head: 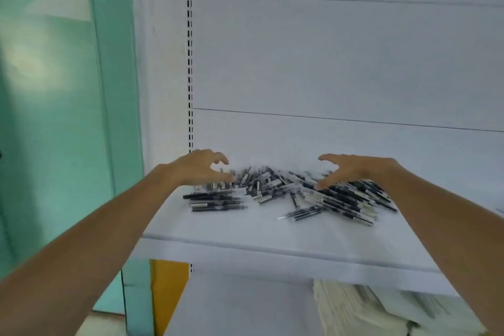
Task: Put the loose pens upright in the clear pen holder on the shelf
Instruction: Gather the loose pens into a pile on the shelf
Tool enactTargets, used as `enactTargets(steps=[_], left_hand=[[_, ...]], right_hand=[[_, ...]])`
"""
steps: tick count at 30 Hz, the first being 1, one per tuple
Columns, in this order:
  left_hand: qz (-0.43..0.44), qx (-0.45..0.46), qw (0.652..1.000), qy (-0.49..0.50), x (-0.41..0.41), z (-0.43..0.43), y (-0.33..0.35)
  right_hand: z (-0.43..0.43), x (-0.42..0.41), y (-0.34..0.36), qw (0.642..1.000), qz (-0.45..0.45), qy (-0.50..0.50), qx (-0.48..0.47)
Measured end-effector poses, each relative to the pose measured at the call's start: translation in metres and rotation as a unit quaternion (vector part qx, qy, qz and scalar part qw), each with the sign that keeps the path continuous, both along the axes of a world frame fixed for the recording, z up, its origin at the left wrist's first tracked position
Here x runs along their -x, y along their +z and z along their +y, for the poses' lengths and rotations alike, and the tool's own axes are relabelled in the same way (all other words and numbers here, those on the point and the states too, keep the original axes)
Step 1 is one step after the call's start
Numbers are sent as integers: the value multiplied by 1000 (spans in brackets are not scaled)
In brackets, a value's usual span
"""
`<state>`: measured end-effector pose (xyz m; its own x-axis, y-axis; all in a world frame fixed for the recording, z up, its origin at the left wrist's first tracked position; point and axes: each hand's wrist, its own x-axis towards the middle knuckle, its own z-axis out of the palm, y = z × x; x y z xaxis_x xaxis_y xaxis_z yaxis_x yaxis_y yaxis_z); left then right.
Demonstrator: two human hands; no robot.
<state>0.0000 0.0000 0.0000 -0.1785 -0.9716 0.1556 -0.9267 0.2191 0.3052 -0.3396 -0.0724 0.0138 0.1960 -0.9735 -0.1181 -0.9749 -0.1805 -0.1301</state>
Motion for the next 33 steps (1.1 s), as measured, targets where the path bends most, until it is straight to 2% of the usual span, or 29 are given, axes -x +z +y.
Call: enactTargets(steps=[3, 6, 8, 12, 15, 17, 19, 24, 29, 33], left_hand=[[-24, -60, 998, -9, -5, 1, -23], [-40, -80, 996, -15, -8, 0, -50], [-40, -43, 998, -12, -12, -4, -63], [26, 27, 999, -14, -14, -12, -77], [38, 82, 995, -30, -14, -13, -80], [26, 103, 993, -54, -12, -12, -78], [8, 85, 994, -65, -8, -8, -73], [-122, 97, 985, -70, 5, -7, -68], [-104, 96, 988, -59, 6, -3, -66], [-138, 146, 971, -134, 11, -8, -70]], right_hand=[[6, 0, -25, 999, 14, 23, -41], [1, 2, -54, 999, -21, 23, -15], [-5, 0, -62, 1000, -16, 10, 20], [-9, -13, -75, 996, 22, -8, 91], [-14, -21, -81, 990, 28, -10, 136], [-16, -26, -84, 985, 25, 0, 173], [-17, -33, -83, 978, 27, 21, 205], [-25, -48, -78, 971, -3, 55, 231], [-39, -63, -70, 964, -41, 96, 245], [-47, -73, -68, 962, -53, 95, 252]])
